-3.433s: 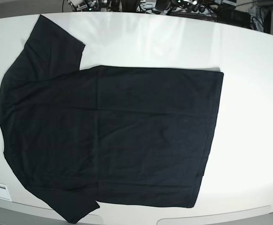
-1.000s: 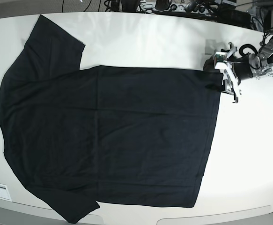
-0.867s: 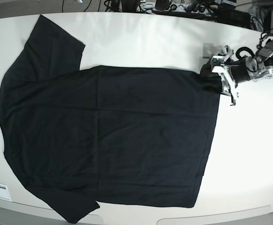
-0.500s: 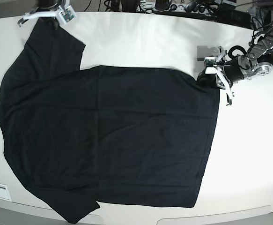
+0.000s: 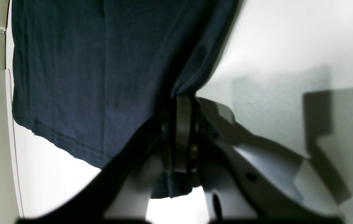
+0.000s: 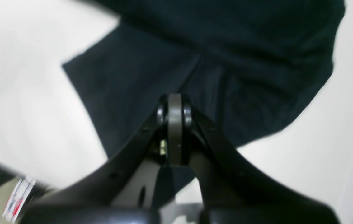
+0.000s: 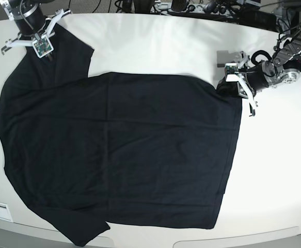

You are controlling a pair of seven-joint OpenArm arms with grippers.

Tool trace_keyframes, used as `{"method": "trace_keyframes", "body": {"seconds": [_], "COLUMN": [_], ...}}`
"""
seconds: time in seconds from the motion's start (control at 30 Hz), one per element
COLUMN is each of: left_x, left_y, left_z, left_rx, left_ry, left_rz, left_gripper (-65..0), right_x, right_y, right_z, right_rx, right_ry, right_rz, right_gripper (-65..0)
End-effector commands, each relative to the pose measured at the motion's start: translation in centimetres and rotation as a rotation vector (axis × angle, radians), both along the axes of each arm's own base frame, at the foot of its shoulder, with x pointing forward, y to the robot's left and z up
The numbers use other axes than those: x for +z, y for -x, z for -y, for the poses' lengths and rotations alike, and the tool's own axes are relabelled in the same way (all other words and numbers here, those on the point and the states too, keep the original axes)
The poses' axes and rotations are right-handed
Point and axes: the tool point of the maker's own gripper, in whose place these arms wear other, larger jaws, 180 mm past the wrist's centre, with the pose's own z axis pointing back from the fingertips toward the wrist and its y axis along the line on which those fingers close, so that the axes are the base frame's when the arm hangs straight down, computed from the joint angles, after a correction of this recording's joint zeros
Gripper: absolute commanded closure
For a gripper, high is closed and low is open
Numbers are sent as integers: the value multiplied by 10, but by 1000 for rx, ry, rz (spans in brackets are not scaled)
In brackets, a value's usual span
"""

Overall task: Fold the T-shirt properly
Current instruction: 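Move both grippers to the shirt's shoulder corners and grasp them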

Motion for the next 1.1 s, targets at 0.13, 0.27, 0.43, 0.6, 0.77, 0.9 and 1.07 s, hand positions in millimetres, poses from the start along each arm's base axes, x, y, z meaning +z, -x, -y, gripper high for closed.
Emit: {"method": "trace_keyframes", "body": {"seconds": [0.13,0.27,0.43,0.6,0.77,0.9,1.07], "left_x": [-23,-24,-24,-24,-24,-24,-23], "left_y": [18,17,17,17,17,16,14], "left_z": [-33,-37,-36,-37,-37,-37,-37], "left_rx": [9,19,19,16,15,15,11], "left_ry": [-176,-195,-195,-198,-200,-200,-206], "left_rz": [-79,-76,-76,-72,-72,-71,-50], "left_gripper": [0,0,0,0,0,0,0], "right_x": [-25,-34,-42,-63,-68,-67,-63], "right_y": [-10,-6,-1,1,-6,-9,-13], "right_z": [20,36,45,58,63,63,73], "right_rx": [-30,-72,-69,-96,-102,-100,-162], "right_ry": [14,45,69,71,67,60,80], "right_rz": [-39,-103,-153,-201,-198,-181,-152], "right_gripper": [-244,-383,-383,-383,-383,-336,0]}}
